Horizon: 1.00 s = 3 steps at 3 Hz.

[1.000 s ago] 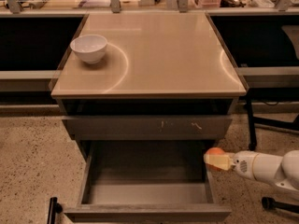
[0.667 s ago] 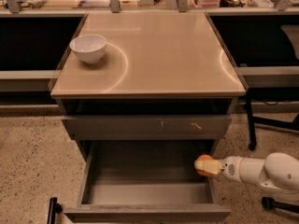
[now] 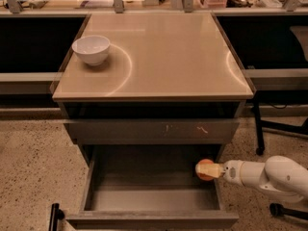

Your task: Place orange into middle drawer

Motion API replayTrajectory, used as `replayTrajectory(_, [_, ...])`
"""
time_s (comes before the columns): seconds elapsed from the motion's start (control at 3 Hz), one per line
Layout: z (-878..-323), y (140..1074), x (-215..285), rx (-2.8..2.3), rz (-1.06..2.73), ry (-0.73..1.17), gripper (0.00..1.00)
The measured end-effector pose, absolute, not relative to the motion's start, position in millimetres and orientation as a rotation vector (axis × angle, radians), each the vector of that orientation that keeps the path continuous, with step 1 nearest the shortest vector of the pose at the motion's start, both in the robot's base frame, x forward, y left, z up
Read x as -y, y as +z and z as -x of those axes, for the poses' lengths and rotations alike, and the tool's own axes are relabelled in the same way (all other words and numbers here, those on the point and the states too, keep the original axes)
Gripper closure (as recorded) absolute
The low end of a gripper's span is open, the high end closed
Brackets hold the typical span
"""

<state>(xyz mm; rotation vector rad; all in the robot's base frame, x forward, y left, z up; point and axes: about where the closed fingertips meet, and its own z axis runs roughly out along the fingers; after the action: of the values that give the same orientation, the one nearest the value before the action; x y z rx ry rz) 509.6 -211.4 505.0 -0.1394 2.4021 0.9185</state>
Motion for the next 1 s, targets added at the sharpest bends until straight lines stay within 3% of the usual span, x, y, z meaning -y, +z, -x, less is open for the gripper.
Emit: replayTrajectory(1.0, [-536.4,427.2,155.6,-2.557,0.161,0.995,1.0])
